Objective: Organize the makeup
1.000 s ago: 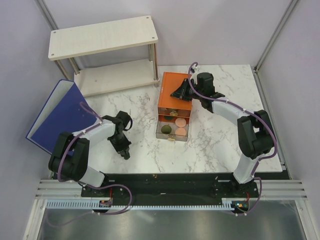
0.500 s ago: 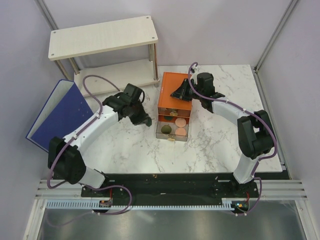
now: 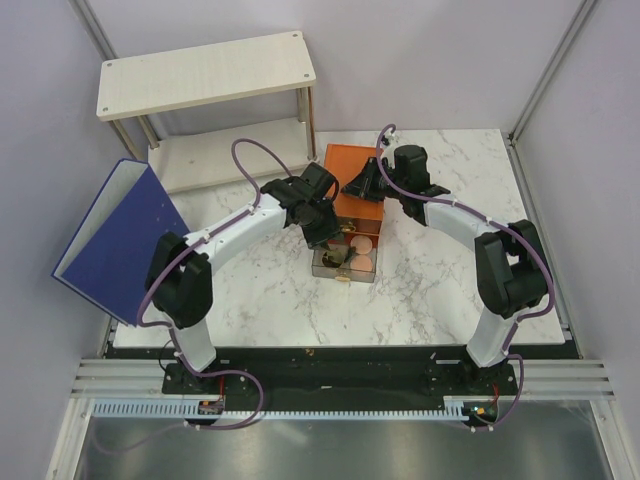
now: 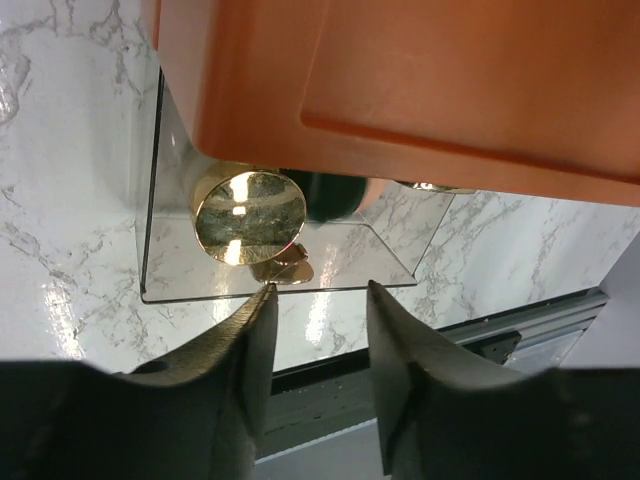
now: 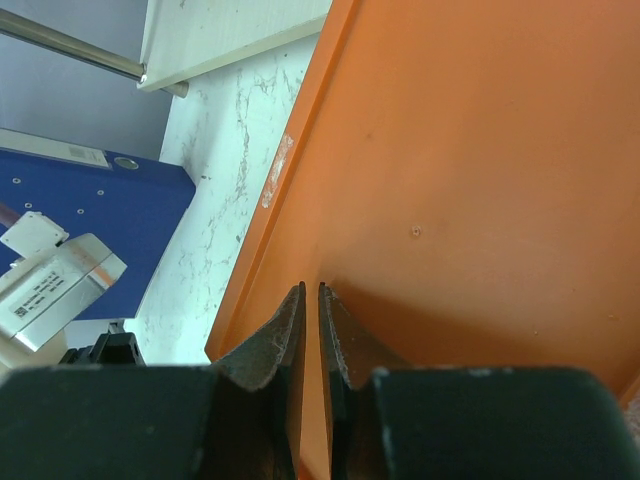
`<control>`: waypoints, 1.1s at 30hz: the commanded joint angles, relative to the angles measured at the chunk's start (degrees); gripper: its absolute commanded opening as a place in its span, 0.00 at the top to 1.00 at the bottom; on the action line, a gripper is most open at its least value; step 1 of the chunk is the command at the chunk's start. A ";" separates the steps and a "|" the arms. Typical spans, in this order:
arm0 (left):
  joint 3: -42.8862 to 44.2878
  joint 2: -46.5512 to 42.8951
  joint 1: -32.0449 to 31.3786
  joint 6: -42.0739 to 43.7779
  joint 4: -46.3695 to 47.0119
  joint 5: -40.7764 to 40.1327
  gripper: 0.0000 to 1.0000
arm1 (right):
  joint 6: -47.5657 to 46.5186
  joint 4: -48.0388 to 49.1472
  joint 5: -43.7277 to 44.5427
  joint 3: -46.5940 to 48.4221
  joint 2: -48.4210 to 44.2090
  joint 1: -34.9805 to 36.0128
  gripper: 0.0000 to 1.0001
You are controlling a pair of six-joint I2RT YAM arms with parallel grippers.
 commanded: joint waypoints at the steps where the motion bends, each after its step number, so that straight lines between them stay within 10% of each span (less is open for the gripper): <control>1: 3.25 -0.57 0.04 0.51 -0.58 0.57 0.49 | -2.25 -9.09 0.95 -2.72 1.50 -0.25 0.82; 26: -21.95 -12.60 -7.69 3.33 6.70 -11.91 0.41 | -2.34 -8.91 0.69 -3.59 2.03 -0.34 0.82; 28: -24.77 -14.09 -8.48 2.71 12.12 -12.87 0.01 | -2.34 -8.91 0.69 -3.77 1.94 -0.34 0.82; 33: -32.07 -17.97 -9.27 4.47 22.26 -17.27 0.01 | -2.43 -8.91 0.60 -3.86 1.85 -0.34 0.82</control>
